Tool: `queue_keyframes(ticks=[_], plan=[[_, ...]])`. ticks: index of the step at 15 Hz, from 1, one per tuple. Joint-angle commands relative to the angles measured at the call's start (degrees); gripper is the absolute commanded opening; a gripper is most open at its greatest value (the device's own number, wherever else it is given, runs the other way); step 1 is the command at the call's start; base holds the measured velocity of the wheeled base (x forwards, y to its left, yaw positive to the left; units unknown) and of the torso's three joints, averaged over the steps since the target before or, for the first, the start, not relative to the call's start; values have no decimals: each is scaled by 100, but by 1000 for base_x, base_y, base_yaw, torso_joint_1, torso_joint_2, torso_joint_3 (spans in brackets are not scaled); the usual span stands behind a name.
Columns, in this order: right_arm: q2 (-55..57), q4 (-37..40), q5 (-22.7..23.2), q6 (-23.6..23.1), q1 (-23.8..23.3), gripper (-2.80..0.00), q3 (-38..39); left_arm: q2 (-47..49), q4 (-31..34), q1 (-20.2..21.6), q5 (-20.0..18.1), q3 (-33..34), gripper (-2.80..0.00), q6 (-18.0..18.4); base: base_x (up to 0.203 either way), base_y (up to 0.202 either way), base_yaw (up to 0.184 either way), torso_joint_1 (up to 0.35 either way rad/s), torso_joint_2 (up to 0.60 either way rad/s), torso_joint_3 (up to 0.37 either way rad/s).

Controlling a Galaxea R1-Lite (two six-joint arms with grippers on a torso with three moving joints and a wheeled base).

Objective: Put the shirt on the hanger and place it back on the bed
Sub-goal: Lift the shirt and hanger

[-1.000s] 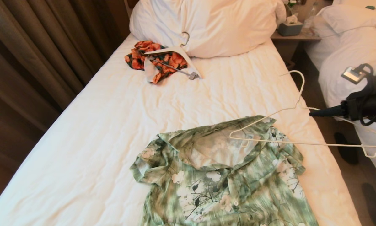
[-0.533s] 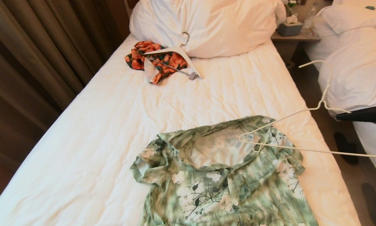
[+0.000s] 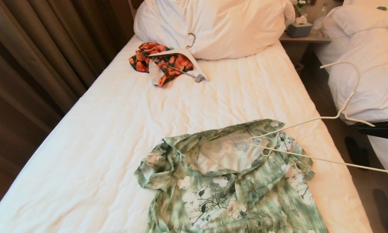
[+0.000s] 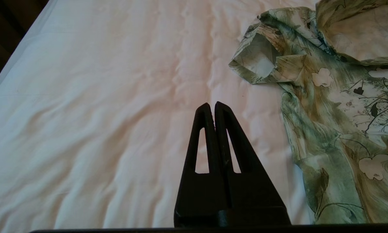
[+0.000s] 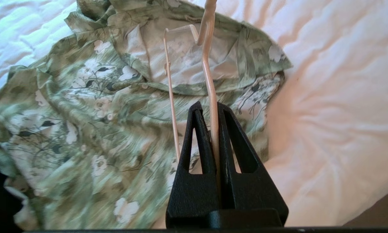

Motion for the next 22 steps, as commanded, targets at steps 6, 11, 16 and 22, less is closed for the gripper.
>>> queue_keyframes(ticks=[6, 11, 16, 22], plan=[[517, -1823, 1044, 55, -226, -280, 810, -2, 7, 2, -7, 0, -280, 44, 0, 0, 0, 0, 0, 0], [302, -1973, 1119, 78, -490, -280, 1061, 1127, 36, -76, -244, -805, -280, 18, 0, 0, 0, 0, 0, 0], [254, -1999, 1119, 575, -543, -280, 900, 3869, -832, -825, -1065, -1316, -280, -301, 0, 0, 0, 0, 0, 0], [255, -1999, 1119, 961, -648, -280, 516, 7795, -4113, -1595, -1493, -1192, -280, -668, 0, 0, 0, 0, 0, 0]])
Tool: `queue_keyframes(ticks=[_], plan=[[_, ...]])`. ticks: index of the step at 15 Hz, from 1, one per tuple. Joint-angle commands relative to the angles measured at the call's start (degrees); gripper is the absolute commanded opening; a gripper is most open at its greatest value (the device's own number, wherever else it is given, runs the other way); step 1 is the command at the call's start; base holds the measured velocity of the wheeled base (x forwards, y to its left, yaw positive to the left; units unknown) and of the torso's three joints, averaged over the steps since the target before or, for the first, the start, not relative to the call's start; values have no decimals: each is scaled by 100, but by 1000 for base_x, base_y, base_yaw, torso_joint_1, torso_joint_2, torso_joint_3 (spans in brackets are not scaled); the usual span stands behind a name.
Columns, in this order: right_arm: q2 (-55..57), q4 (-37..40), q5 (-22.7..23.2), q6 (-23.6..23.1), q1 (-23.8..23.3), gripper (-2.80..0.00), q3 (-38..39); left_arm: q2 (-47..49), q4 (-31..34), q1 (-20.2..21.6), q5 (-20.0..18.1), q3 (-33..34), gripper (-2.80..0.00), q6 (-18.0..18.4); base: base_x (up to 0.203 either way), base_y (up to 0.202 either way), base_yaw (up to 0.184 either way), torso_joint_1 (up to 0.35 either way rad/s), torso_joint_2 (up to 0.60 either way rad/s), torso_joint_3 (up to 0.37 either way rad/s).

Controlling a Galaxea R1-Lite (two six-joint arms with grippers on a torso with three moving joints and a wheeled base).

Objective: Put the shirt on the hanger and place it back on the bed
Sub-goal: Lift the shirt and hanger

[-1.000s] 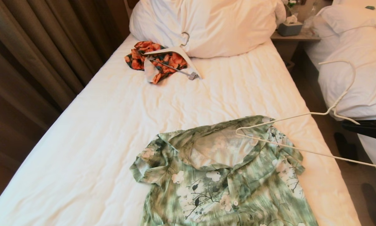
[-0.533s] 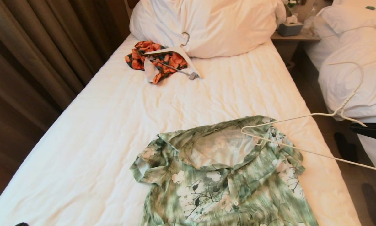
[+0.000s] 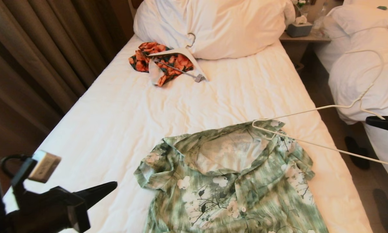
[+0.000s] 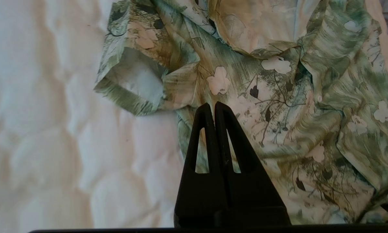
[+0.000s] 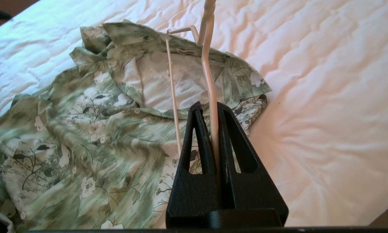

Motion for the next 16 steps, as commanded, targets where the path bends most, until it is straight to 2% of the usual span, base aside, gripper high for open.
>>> queue_keyframes(ticks=[1, 3, 5, 7, 8, 9, 16], plan=[[18, -7, 40, 168, -37, -280, -150, 1779, -1026, -210, 21, -30, -280, -79, 0, 0, 0, 0, 0, 0], [7, -16, 40, 381, -90, -280, -273, 2916, -2203, -482, 146, -110, -280, -231, 0, 0, 0, 0, 0, 0], [7, -7, 32, 381, -90, -280, -265, 3638, -3014, -1017, 525, -527, -280, -414, 0, 0, 0, 0, 0, 0], [16, -7, 23, 390, -90, -280, -265, 3891, -2908, -1500, 904, -997, -280, -533, 0, 0, 0, 0, 0, 0], [16, -7, 23, 390, -90, -280, -265, 3966, -2807, -1608, 956, -1166, -280, -599, 0, 0, 0, 0, 0, 0], [15, -7, 23, 390, -90, -280, -265, 4094, -2728, -1626, 977, -1281, 0, -618, 0, 0, 0, 0, 0, 0], [-20, -7, 14, 390, -98, -280, -246, 4459, -2651, -1071, 1012, -1694, 0, -624, 0, 0, 0, 0, 0, 0]])
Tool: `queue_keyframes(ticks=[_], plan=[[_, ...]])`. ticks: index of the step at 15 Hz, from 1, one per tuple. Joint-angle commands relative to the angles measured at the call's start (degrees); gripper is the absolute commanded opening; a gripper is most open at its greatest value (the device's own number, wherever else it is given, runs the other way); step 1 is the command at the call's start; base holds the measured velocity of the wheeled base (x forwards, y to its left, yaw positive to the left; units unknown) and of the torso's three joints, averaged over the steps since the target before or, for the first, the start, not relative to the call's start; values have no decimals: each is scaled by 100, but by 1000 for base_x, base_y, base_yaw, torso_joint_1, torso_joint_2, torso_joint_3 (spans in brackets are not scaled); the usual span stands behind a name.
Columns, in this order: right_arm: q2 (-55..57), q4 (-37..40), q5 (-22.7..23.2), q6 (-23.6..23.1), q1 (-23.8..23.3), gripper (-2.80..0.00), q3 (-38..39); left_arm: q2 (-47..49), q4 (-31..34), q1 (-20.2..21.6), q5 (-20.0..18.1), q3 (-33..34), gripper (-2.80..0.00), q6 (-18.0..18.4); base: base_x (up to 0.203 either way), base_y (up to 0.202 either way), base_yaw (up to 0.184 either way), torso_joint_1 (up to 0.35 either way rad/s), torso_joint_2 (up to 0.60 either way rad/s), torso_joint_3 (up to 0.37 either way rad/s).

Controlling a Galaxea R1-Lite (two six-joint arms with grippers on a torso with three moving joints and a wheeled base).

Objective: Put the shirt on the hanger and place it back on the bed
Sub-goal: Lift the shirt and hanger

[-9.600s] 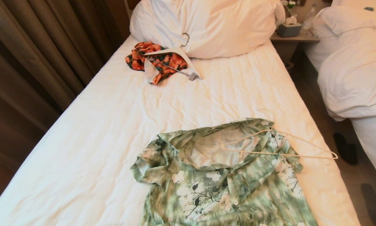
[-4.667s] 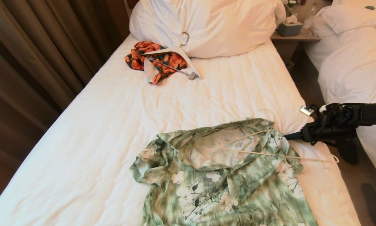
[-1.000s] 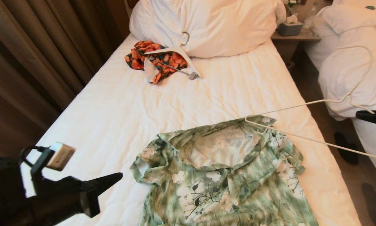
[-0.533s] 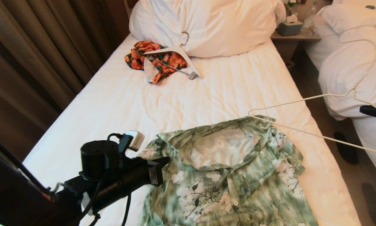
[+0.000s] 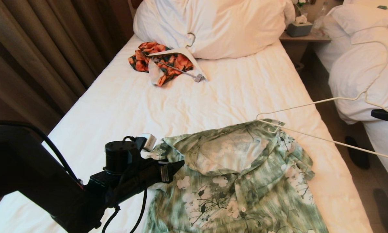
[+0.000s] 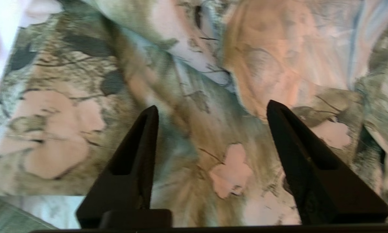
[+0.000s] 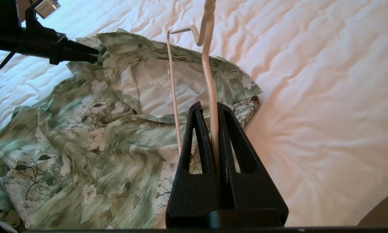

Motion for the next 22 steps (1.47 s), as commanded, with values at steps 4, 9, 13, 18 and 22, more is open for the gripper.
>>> queue_keyframes(ticks=[4, 9, 13, 18, 22], plan=[[-8, -7, 42, -17, 33, -280, -15, 217, -23, 24, -21, -230, 0, -11, 0, 0, 0, 0, 0, 0], [19, -7, 42, -17, 19, -280, -42, 338, 158, -298, -4, -458, 0, -28, 0, 0, 0, 0, 0, 0], [40, -7, 33, -17, 16, -280, -42, 674, 182, -349, 4, -747, 0, -35, 0, 0, 0, 0, 0, 0], [71, -16, 24, -17, 7, -280, -43, 981, 207, -373, 14, -1066, 0, -36, 0, 0, 0, 0, 0, 0], [71, -7, 24, -17, 7, -280, -42, 1022, 214, -400, 12, -1205, -280, -37, 0, 0, 0, 0, 0, 0]])
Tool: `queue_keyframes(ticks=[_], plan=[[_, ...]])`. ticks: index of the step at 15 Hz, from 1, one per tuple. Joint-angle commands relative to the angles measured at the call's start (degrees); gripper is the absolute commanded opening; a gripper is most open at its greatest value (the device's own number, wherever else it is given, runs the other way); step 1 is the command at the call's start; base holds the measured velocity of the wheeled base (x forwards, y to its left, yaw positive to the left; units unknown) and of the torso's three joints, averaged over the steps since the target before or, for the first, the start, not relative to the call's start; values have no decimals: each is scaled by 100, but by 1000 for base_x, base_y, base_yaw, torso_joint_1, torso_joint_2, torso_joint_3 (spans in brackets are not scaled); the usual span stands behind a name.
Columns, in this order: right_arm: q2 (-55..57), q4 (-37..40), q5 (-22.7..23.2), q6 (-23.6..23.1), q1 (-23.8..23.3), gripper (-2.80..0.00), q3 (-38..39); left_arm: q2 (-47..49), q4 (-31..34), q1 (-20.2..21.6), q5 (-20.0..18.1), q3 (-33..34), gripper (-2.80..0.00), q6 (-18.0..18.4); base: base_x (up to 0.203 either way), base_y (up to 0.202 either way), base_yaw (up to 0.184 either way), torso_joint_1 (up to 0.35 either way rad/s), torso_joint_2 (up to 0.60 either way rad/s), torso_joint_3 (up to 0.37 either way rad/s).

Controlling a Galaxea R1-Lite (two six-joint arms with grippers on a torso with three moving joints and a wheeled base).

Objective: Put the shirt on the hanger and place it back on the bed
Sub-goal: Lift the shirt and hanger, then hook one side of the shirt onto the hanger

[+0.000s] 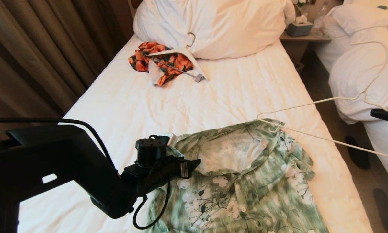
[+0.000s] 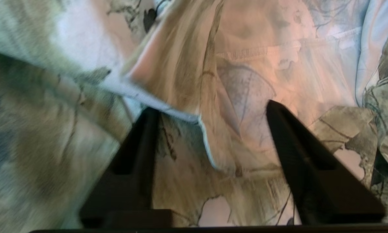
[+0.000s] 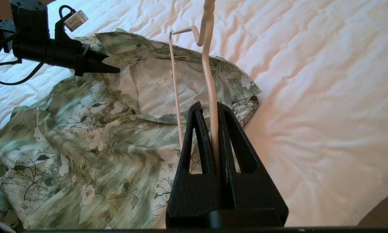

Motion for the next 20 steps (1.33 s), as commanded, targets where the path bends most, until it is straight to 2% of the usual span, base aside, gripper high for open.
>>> queue_keyframes(ticks=[1, 3, 6, 9, 11, 13, 15, 20], plan=[[12, -2, 40, -15, 7, -280, 2, 108, -29, -5, -2, -111, -280, -7, 0, 0, 0, 0, 0, 0], [12, -2, 40, -15, 10, -280, 2, 202, 43, -10, 6, -336, -280, -1, 0, 0, 0, 0, 0, 0], [-30, -2, 40, 59, 18, -280, -24, 153, 640, -122, 12, -660, -280, -47, 0, 0, 0, 0, 0, 0], [-146, -2, 40, 228, 36, -280, 17, -122, 756, -132, 88, -734, -280, -46, 0, 0, 0, 0, 0, 0], [-236, 21, 41, 262, 162, -280, 146, -630, 1261, -117, 115, -886, -280, -46, 0, 0, 0, 0, 0, 0], [-332, 1, 29, 223, 355, -280, 383, -1009, 2100, -179, 207, -1201, -280, -45, 0, 0, 0, 0, 0, 0], [-401, 7, -65, 196, 434, -280, 442, -1194, 2270, -232, 379, -1416, -280, -21, 0, 0, 0, 0, 0, 0], [-367, 8, -204, 207, 922, -280, 451, -1780, 3378, -448, 407, -1931, -280, -27, 0, 0, 0, 0, 0, 0]])
